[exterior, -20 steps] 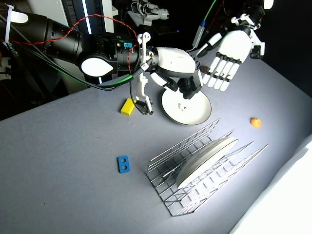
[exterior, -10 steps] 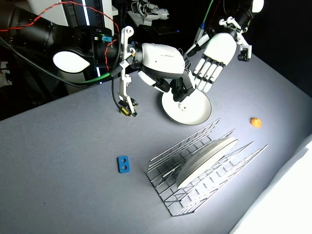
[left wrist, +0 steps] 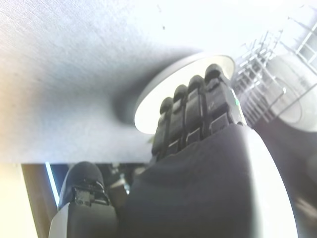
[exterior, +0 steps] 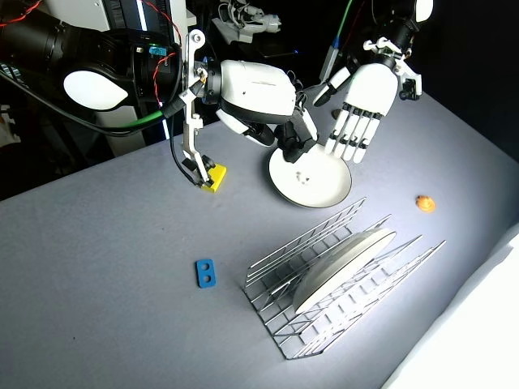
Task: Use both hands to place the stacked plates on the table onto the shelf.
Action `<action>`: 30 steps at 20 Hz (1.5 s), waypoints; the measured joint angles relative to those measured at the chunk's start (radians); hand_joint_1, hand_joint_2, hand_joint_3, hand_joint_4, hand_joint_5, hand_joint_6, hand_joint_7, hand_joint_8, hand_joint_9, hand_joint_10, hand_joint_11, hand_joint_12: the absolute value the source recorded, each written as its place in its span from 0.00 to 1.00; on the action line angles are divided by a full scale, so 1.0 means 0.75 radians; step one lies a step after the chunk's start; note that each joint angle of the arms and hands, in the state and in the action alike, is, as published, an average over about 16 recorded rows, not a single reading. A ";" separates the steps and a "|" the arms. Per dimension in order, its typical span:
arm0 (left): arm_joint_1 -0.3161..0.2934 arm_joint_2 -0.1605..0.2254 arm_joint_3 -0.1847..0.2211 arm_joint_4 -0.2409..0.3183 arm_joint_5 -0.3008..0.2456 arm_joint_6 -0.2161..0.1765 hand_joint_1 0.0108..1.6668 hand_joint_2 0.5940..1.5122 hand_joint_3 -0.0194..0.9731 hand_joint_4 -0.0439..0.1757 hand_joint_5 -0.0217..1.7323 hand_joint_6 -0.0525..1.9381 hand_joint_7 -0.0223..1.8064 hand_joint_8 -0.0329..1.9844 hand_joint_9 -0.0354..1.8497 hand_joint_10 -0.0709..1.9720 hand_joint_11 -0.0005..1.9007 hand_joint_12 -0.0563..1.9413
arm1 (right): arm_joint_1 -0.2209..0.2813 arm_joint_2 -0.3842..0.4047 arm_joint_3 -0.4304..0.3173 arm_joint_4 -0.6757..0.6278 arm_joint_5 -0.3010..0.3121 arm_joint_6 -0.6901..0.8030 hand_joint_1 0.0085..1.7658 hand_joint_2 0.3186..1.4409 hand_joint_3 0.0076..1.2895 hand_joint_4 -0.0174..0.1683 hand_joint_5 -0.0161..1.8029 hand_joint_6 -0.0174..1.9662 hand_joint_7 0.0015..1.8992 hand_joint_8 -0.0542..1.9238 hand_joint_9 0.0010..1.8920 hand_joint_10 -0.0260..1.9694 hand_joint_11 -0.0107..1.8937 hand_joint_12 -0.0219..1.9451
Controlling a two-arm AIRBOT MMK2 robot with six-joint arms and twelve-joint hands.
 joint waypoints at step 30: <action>0.152 0.023 -0.143 -0.107 0.188 0.013 0.01 0.56 0.03 0.18 0.02 0.02 0.02 0.01 0.02 0.02 0.01 0.02 | -0.039 0.001 0.000 -0.010 -0.002 -0.035 0.56 0.47 0.01 0.12 0.02 0.02 0.01 0.04 0.01 0.01 0.01 0.01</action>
